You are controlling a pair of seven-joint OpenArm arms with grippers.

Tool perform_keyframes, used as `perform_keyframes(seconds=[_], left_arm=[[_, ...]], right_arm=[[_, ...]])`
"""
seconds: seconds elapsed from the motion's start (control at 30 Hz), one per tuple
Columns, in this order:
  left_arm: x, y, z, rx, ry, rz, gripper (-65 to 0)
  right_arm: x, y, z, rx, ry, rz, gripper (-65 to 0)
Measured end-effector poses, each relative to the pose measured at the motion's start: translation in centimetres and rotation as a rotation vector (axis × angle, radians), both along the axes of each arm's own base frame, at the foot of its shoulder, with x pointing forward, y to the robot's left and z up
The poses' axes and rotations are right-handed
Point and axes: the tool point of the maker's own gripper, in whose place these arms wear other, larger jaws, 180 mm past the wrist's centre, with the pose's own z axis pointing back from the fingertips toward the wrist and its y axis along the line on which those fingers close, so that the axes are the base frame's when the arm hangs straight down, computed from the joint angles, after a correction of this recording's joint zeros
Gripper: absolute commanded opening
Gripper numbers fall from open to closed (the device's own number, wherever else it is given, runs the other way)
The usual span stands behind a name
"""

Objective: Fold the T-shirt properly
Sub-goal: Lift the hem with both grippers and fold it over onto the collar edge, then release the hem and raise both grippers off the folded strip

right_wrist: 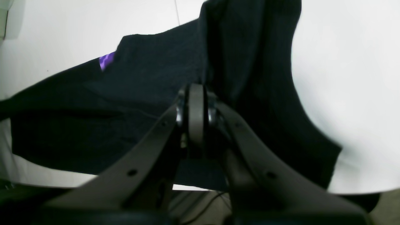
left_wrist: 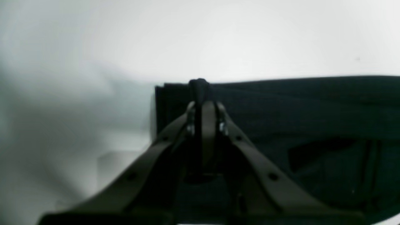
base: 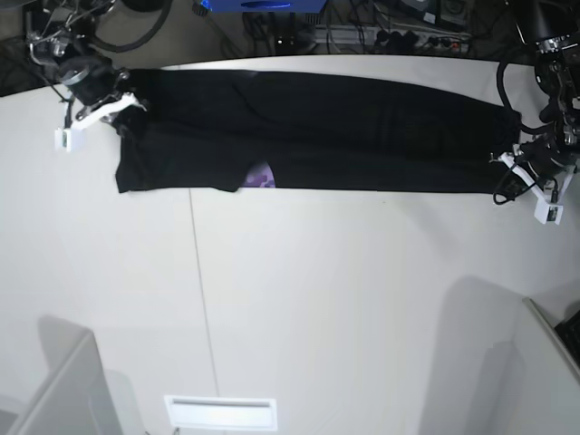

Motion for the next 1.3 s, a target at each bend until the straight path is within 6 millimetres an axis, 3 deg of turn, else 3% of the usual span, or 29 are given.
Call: perform_keyframes(seconds=[0.1, 0.23, 0.4, 0.57, 0.7, 0.73, 0.9, 1.0, 1.07, 1.13, 1.2, 1.3], left_arm=[[-1.1, 0.0, -0.8, 0.002, 0.038, -0.003, -65.0], [-1.2, 0.2, -0.8, 0.009, 0.040, -0.002, -65.0], [-2.3, 1.8, -1.5, 0.109, 0.093, 0.003, -65.0], [-2.6, 2.0, -1.7, 0.121, 0.104, 0.004, -65.0], [-3.3, 2.0, -1.8, 0.135, 0.120, -0.001, -43.1], [-3.2, 2.0, -1.6, 0.138, 0.117, -0.002, -38.5], [-3.5, 2.3, -0.3, 0.153, 0.081, 0.008, -16.0], [-4.2, 4.0, 2.1, 0.189, 0.009, 0.092, -10.2], [-4.6, 3.7, 2.2, 0.167, -0.015, 0.131, -11.4], [-4.8, 2.4, 1.3, 0.121, -0.013, 0.139, -17.1], [-5.0, 1.5, 0.6, 0.087, -0.011, 0.147, -29.5], [-5.0, 0.2, -0.1, 0.044, -0.024, 0.167, -57.9]], right_arm=[[-1.1, 0.3, -0.6, 0.007, 0.036, 0.007, -65.0], [-1.8, 0.3, -0.9, 0.005, 0.052, 0.005, -65.0], [-1.6, 0.2, -0.8, 0.005, 0.047, 0.004, -65.0], [-2.3, -0.3, -1.6, 0.000, 0.111, -0.035, -65.0], [-2.8, -0.5, -2.0, -0.007, 0.139, -0.042, -43.7], [-2.8, -0.6, -1.9, -0.009, 0.135, -0.043, -41.9], [-2.2, -1.2, -1.5, -0.030, 0.103, -0.055, -43.5], [-1.4, -2.3, -0.8, -0.071, 0.065, -0.046, -43.5], [-1.0, -2.0, -0.8, -0.094, 0.068, -0.001, -43.5], [-0.3, -0.4, -0.7, -0.083, 0.057, 0.078, -43.7], [1.2, 0.6, 0.1, -0.081, -0.007, 0.116, -47.6], [2.3, 1.1, 0.7, -0.114, -0.056, 0.172, -65.0]])
